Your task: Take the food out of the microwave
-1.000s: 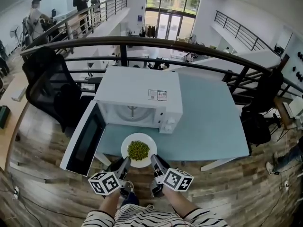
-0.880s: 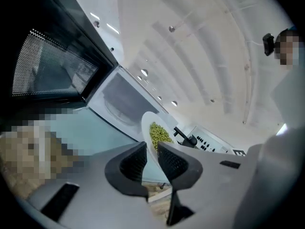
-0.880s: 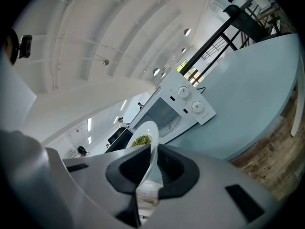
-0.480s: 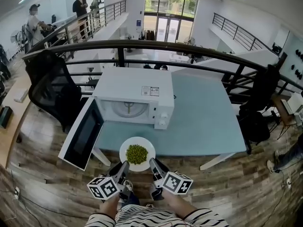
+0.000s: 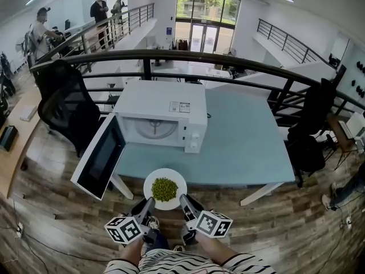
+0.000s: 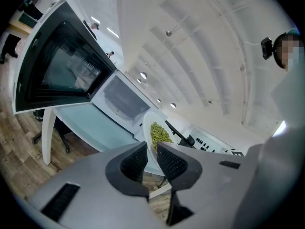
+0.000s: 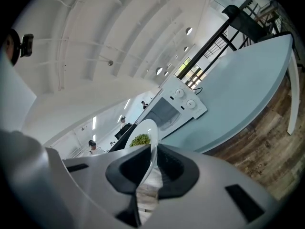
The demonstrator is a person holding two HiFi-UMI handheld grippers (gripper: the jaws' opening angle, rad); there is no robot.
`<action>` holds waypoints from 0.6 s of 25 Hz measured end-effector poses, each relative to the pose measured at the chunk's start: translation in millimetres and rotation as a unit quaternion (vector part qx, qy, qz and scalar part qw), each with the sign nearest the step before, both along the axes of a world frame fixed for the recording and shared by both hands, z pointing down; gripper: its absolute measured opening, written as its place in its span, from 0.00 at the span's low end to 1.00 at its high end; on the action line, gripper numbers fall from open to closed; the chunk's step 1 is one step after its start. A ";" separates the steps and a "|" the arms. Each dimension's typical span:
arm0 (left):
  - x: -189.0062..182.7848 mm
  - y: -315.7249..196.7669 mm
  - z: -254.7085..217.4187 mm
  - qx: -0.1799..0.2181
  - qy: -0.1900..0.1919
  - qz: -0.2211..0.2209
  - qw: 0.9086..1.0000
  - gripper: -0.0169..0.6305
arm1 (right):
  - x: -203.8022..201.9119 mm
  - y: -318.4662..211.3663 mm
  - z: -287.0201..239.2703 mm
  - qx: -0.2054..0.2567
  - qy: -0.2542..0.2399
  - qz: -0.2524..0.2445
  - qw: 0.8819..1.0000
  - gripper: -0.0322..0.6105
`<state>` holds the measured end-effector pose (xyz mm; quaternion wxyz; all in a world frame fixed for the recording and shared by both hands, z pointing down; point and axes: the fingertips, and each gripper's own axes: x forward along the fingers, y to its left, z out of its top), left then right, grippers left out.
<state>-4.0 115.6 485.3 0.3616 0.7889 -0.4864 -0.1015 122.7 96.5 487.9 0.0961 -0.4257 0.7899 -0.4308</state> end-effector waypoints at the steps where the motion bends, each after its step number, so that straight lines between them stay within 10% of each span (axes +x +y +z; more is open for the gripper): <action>1: 0.2 2.7 0.7 -0.001 0.000 0.000 1.000 0.14 | 0.0 2.4 -0.3 0.001 0.000 -0.001 1.000 0.14; 15: 5.5 19.5 6.9 0.002 0.003 -0.006 1.000 0.14 | 6.0 18.7 7.0 0.002 0.004 -0.003 1.000 0.14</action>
